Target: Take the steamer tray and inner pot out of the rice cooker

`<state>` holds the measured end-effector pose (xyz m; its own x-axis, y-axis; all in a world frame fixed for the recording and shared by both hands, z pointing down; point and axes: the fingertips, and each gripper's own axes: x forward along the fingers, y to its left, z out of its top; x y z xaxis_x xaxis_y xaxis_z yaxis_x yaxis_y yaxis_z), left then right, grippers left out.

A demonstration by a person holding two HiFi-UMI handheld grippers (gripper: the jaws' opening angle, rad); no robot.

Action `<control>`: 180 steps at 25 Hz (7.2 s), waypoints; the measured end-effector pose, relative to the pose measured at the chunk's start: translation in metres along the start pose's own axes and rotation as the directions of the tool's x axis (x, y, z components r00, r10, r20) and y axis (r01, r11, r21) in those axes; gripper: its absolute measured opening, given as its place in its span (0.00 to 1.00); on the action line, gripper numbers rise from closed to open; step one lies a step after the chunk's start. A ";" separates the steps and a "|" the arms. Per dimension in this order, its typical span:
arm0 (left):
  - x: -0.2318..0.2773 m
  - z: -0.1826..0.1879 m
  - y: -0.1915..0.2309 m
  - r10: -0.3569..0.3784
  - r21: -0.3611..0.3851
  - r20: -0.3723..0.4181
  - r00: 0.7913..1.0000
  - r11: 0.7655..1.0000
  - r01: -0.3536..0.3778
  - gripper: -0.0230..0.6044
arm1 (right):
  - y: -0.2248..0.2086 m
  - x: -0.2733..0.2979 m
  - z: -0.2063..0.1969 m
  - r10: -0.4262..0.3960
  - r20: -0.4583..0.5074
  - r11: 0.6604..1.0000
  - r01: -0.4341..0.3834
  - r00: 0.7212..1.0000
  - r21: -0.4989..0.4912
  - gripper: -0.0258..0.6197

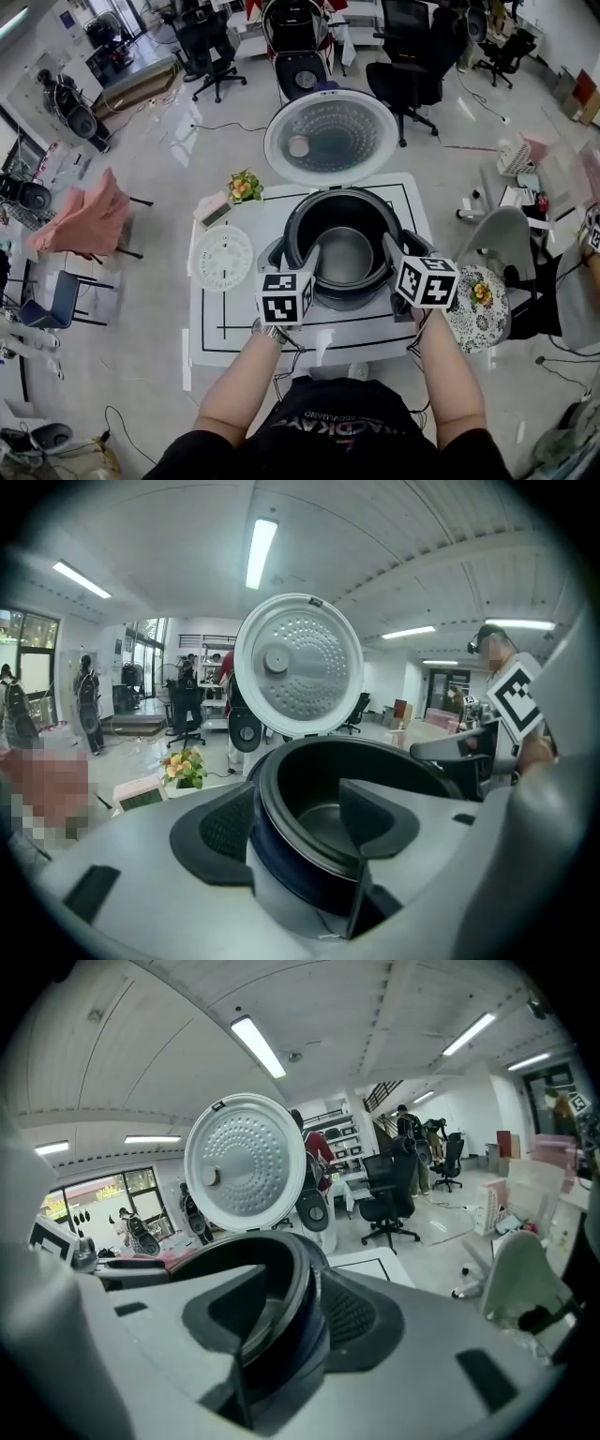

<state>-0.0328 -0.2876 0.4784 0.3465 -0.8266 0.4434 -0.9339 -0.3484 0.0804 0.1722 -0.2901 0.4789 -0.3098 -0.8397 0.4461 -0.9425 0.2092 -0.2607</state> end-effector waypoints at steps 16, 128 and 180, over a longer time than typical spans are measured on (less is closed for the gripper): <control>0.013 -0.001 0.004 -0.055 -0.204 -0.106 0.993 0.978 0.032 0.44 | 0.003 0.016 -0.001 0.025 -0.082 0.999 -0.022 0.996 0.033 0.30; -0.274 -0.122 0.210 0.537 -0.303 -0.024 0.843 0.800 -0.518 0.18 | 0.308 -0.007 -0.105 0.294 -0.134 0.948 -0.307 0.947 -0.088 0.15; -0.259 -0.141 0.192 0.396 -0.150 0.035 0.917 0.910 -0.387 0.04 | 0.265 -0.016 -0.129 0.192 0.004 0.970 -0.189 0.981 -0.155 0.04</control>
<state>-0.3144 -0.0781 0.5053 -0.0492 -0.9119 0.4075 -0.9969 0.0696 0.0355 -0.0884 -0.1567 0.5129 -0.4848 -0.7858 0.3840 -0.8746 0.4394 -0.2049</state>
